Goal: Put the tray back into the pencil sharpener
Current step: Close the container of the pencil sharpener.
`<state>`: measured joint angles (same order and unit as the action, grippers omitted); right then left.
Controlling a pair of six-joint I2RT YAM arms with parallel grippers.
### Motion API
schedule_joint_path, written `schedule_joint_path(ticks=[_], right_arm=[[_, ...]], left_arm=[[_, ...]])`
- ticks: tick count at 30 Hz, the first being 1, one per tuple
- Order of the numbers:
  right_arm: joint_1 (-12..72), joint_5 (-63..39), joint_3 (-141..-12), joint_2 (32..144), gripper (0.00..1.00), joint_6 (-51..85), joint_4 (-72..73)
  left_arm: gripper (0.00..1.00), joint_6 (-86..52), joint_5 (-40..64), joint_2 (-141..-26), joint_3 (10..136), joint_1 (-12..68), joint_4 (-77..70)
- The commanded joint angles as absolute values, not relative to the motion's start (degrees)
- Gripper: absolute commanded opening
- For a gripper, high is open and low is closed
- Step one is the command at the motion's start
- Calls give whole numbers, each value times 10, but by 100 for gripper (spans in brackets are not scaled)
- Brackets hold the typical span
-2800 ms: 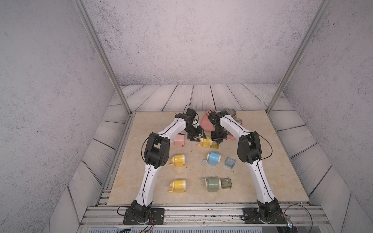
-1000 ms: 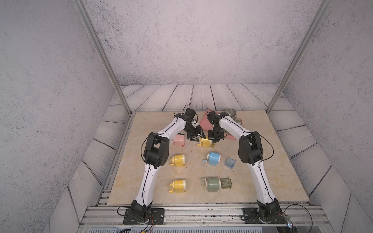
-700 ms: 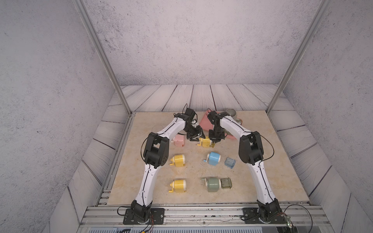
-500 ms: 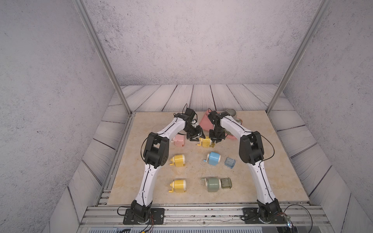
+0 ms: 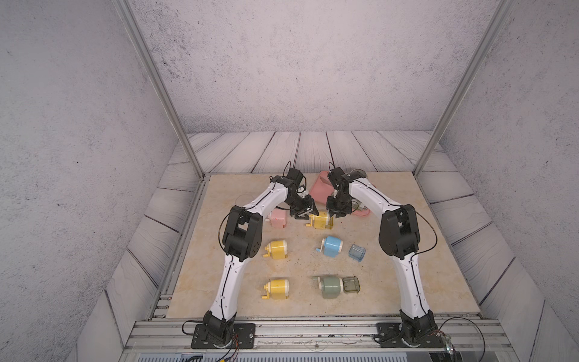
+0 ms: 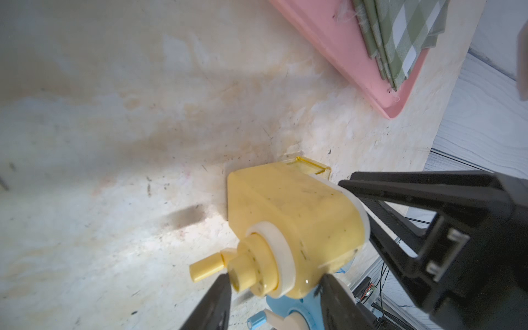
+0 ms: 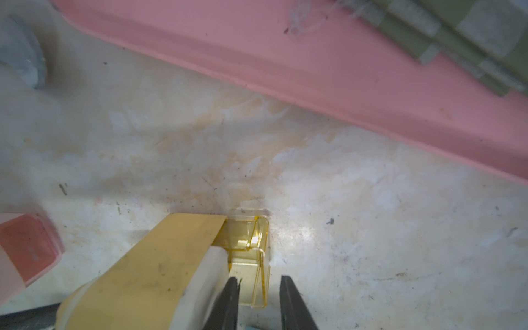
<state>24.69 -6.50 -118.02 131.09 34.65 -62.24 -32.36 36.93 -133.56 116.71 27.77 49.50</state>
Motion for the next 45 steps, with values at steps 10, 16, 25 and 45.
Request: schedule_joint_path(ticks=[10,16,25,45], right_arm=[[190,-99,-1067,1218,29,382,-576],[182,-134,-1053,1249,26,403,-564],[183,-186,-1043,1289,13,424,-532],[189,-268,-986,1271,5,411,-441]], left_arm=[[52,-318,351,-1353,1149,279,514],[52,-316,350,-1352,1146,279,515],[52,-319,351,-1354,1147,279,513],[52,-320,352,-1361,1150,278,514]])
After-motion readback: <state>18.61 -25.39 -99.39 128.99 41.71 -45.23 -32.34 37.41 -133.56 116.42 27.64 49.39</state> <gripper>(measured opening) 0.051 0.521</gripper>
